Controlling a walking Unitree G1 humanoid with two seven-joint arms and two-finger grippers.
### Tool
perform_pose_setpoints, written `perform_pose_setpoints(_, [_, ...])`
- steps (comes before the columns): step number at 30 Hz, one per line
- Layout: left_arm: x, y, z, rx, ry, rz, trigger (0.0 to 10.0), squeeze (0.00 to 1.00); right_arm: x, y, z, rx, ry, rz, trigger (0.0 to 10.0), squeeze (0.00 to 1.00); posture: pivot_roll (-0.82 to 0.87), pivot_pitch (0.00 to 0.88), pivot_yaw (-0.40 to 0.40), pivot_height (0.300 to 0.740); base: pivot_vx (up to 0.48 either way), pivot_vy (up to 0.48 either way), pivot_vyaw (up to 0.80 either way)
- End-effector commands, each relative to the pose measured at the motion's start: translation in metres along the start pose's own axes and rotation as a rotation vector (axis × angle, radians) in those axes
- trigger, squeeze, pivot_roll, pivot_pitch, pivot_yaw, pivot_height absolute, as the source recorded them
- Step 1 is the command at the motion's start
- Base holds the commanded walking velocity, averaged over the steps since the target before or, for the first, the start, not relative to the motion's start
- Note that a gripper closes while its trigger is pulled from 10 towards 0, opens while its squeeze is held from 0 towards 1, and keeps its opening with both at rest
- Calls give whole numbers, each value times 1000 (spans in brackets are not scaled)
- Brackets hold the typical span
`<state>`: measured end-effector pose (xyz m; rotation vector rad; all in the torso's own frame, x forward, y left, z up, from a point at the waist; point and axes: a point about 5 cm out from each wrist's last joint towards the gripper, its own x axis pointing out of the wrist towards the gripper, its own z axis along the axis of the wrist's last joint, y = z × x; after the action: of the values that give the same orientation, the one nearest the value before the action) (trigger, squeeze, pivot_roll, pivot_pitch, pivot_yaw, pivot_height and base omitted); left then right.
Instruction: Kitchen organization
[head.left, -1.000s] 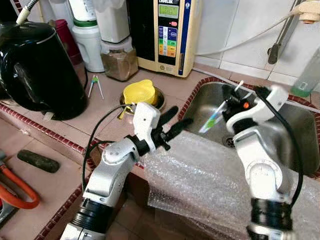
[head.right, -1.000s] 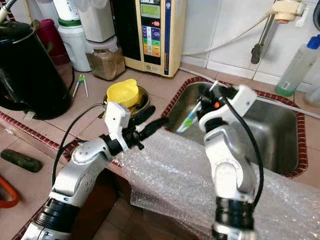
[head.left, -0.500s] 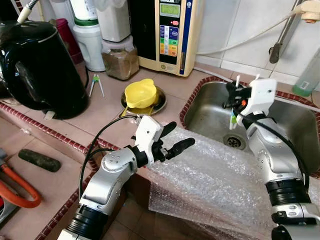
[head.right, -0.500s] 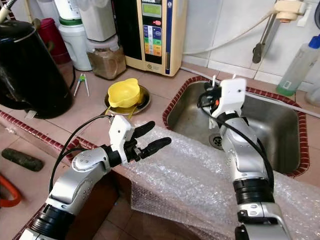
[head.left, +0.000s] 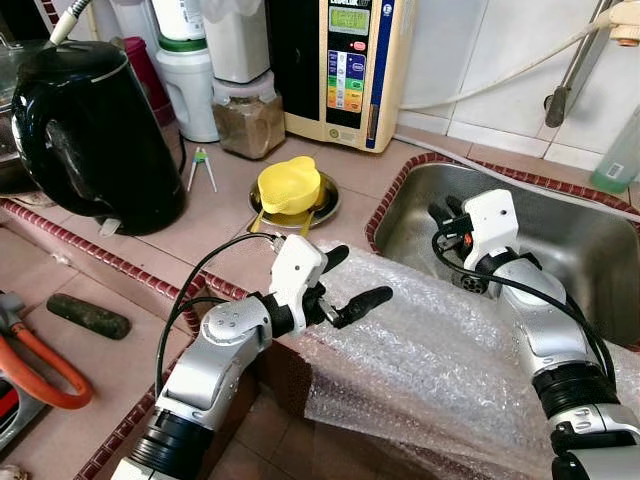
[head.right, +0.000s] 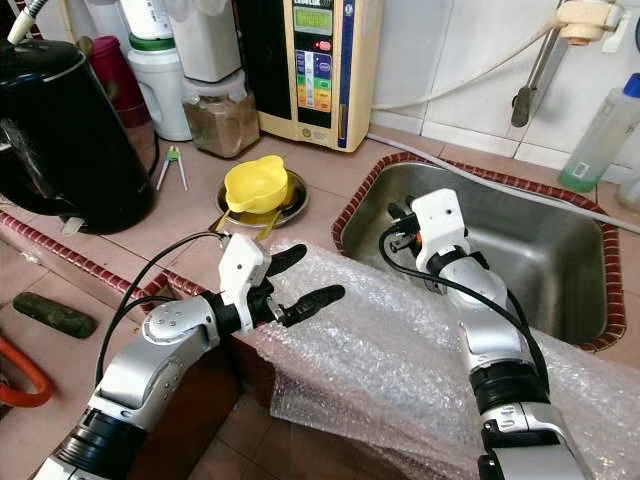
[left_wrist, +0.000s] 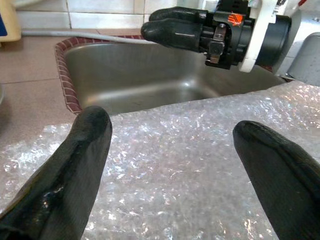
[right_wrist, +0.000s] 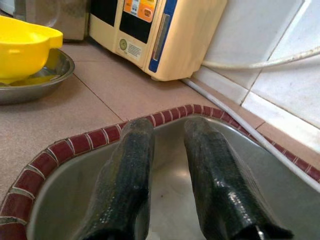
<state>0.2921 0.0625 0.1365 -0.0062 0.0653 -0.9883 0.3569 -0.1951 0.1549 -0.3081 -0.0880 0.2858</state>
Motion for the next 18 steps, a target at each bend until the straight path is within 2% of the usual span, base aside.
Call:
perform_pose_setpoints(1, [1, -2, 4, 19, 1, -15, 10000, 1000, -1, 1, -3, 13, 3, 4, 10000, 1000, 22, 47, 57, 740, 0, 0, 0])
perform_pose_setpoints(4, [2, 0, 5, 36, -5, -4, 10000, 1000, -2, 2, -4, 26, -8, 11, 10000, 1000, 23, 49, 55, 740, 0, 0, 0])
perform_pose_setpoints(6, [3, 9, 12, 67, -38, 79, 10000, 1000, -3, 4, -1, 35, -26, 12, 10000, 1000, 32, 54, 44, 740, 0, 0, 0])
perform_pose_setpoints(8, [3, 25, 22, 75, -86, 213, 10000, 1000, -4, 12, 9, 65, -74, 15, 10000, 1000, 29, 48, 43, 740, 0, 0, 0])
perform_pose_setpoints(9, [3, 26, 22, 75, -89, 220, 10000, 1000, -4, 12, 10, 69, -78, 15, 10000, 1000, 29, 48, 43, 740, 0, 0, 0])
perform_pose_setpoints(11, [3, 38, 27, 53, -111, 302, 10000, 1000, -6, 25, 21, 121, -121, 46, 10000, 1000, 28, 50, 43, 740, 0, 0, 0])
perform_pose_setpoints(13, [3, 50, 34, 31, -135, 379, 10000, 1000, -12, 45, 37, 139, -186, 107, 10000, 1000, 25, 51, 41, 740, 0, 0, 0])
perform_pose_setpoints(18, [3, 68, 39, -8, -143, 491, 10000, 1000, -25, 68, 54, 150, -248, 135, 10000, 1000, 7, 59, 43, 740, 0, 0, 0])
